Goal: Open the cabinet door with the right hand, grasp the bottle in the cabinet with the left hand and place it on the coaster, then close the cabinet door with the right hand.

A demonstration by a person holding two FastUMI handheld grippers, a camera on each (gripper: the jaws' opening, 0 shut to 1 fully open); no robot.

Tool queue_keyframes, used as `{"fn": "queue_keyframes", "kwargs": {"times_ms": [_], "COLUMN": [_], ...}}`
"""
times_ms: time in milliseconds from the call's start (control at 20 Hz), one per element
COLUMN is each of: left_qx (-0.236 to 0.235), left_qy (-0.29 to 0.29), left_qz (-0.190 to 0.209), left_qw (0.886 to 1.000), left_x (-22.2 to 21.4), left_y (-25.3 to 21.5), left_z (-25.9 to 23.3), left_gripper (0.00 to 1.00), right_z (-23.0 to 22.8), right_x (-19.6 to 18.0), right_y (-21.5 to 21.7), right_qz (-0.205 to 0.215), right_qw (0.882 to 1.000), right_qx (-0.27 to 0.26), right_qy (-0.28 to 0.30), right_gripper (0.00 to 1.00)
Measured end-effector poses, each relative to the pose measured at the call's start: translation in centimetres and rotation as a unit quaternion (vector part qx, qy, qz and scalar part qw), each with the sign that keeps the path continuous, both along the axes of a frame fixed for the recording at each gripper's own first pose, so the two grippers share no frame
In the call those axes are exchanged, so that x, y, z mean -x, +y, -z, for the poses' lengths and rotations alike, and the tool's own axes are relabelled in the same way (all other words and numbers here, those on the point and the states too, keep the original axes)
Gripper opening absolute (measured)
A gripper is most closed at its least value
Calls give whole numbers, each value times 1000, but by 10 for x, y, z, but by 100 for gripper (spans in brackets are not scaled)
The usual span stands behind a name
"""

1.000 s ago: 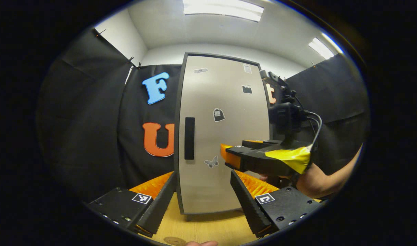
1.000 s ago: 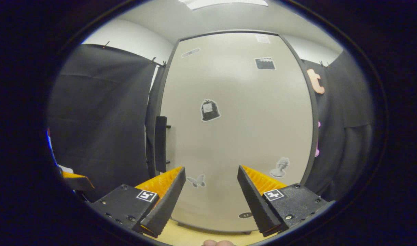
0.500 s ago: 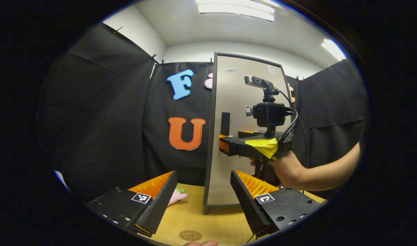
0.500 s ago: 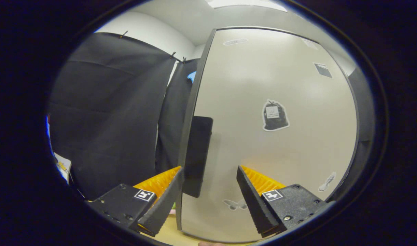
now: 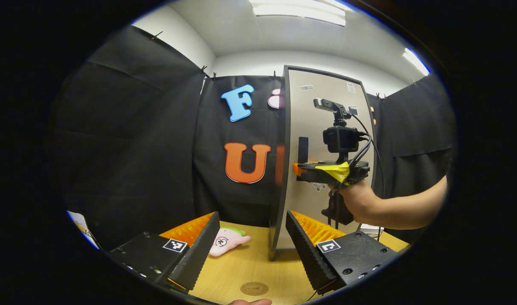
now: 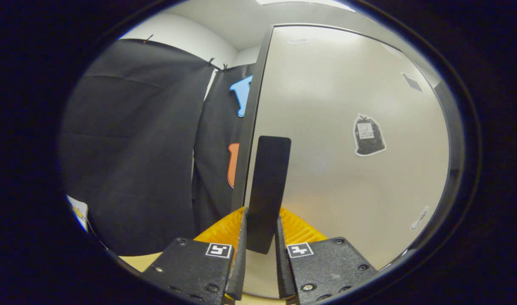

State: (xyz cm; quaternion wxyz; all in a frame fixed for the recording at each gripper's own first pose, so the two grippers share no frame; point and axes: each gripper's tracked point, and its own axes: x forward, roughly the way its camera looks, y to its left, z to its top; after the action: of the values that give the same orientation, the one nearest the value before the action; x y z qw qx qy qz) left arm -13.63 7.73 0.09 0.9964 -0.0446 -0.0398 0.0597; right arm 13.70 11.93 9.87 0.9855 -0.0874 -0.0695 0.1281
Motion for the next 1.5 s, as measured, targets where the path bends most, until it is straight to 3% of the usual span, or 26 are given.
{"fn": "queue_keyframes", "kwargs": {"times_ms": [300,650,750,1000,1150,1500], "left_qx": [0,0,-20,-46,-60,-40], "left_qy": [-18,-50,-38,-69,-57,-11], "left_qz": [36,82,90,118,126,137], "left_qw": [999,995,995,990,989,990], "left_x": [-2,-6,-12,-15,-23,-35], "left_y": [-1,-22,-32,-53,-60,-66], "left_z": [-3,-6,-2,-20,-10,15], "left_gripper": [95,95,95,95,95,94], "right_z": [2,6,8,9,8,9], "right_x": [7,12,6,16,18,43], "right_y": [0,-9,-14,-20,-25,-41], "right_qz": [-8,-43,-53,-79,-90,-129], "right_qw": [1000,999,998,996,994,988], "right_qx": [1,-3,2,11,28,41], "right_qy": [21,33,34,47,51,78], "right_gripper": [24,25,25,22,20,20]}}
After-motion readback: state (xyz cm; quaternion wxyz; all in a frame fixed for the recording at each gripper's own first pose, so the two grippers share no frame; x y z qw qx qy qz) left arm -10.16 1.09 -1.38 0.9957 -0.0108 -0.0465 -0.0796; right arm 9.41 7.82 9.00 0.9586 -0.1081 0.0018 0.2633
